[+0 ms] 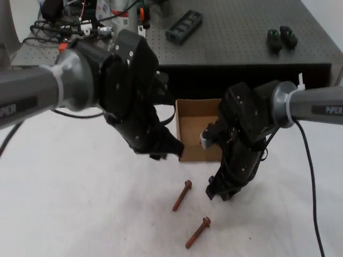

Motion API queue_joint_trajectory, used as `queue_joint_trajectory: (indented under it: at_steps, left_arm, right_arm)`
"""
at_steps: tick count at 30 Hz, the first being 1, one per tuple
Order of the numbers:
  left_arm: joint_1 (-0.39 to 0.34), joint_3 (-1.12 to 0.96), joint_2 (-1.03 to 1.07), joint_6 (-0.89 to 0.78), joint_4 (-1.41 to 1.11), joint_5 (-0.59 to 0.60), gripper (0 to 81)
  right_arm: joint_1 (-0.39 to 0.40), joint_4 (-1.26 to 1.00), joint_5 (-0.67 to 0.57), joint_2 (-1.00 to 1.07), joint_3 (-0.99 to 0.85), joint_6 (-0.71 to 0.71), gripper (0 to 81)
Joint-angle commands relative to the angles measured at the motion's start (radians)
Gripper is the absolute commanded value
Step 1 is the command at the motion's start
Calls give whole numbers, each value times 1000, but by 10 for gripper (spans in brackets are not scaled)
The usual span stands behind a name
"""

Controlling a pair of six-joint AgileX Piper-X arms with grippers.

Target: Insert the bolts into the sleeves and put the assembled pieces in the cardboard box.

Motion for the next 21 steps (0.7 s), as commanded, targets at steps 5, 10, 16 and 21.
queue_joint_trajectory:
  at_steps: [5, 10, 16, 21]
  left_arm:
    - [-30, 1, 105, 24, -66, 132, 312]
    - [-62, -5, 176, 47, -122, 136, 370]
    - [-97, -117, 285, 100, -87, 80, 369]
    - [-99, -268, 382, 159, 96, 29, 369]
  right_arm:
    - [-19, 8, 27, -7, -7, -7, 52]
    - [-68, 19, 0, -92, -2, 13, 52]
    - [-135, 68, -94, -218, -2, 41, 52]
    - [-158, 89, -94, -297, -2, 41, 52]
